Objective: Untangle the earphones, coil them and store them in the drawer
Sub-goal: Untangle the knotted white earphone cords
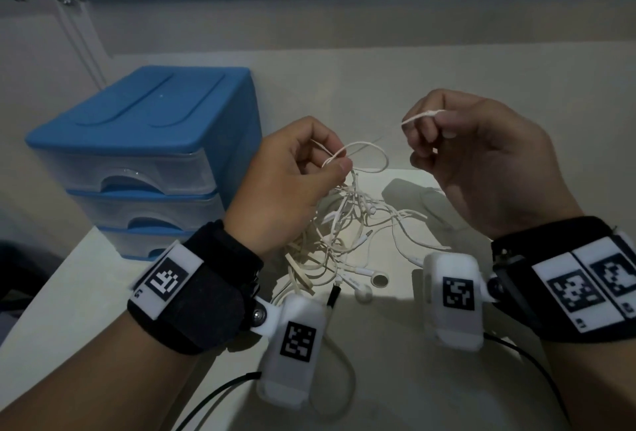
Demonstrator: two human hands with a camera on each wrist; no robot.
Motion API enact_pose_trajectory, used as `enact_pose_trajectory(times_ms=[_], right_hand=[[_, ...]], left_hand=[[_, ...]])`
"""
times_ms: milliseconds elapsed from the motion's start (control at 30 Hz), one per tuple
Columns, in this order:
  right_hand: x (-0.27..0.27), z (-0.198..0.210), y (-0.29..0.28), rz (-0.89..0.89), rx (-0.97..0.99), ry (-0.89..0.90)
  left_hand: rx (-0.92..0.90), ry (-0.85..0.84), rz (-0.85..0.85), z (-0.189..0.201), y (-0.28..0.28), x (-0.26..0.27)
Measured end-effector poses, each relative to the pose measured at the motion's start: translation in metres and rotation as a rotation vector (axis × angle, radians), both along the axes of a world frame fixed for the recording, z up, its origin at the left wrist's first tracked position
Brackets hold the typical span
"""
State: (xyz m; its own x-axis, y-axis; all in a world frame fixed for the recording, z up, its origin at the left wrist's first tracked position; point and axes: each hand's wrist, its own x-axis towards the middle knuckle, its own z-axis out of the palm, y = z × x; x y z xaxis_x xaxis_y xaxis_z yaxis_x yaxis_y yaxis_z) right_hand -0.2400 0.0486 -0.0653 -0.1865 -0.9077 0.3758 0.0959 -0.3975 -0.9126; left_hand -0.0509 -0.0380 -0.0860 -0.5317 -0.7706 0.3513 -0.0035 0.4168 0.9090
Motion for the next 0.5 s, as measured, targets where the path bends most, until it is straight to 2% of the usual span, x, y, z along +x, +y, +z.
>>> enact_pose_trajectory(times_ms=[100, 200, 300, 400, 500], right_hand=[[-0.001, -0.003, -0.004, -0.079, -0.022, 0.044], [0.001, -0.007, -0.009, -0.336, 0.002, 0.213], [-0.007, -0.01, -0.012, -0.544, 0.064, 0.221], [-0.014, -0.016, -0.015, -0.619, 0.124, 0.251], [-0.017, -0.021, -0.016, -0.603, 0.2, 0.334]], left_hand=[[-0.014, -0.013, -0.036, 0.0, 0.002, -0.001], [0.004, -0.01, -0.061, 0.003, 0.004, -0.001], [0.076, 0.025, -0.089, 0.005, 0.004, -0.001], [0.105, 0.048, -0.104, 0.005, 0.004, 0.0], [0.119, 0.069, -0.107, 0.005, 0.004, -0.001]])
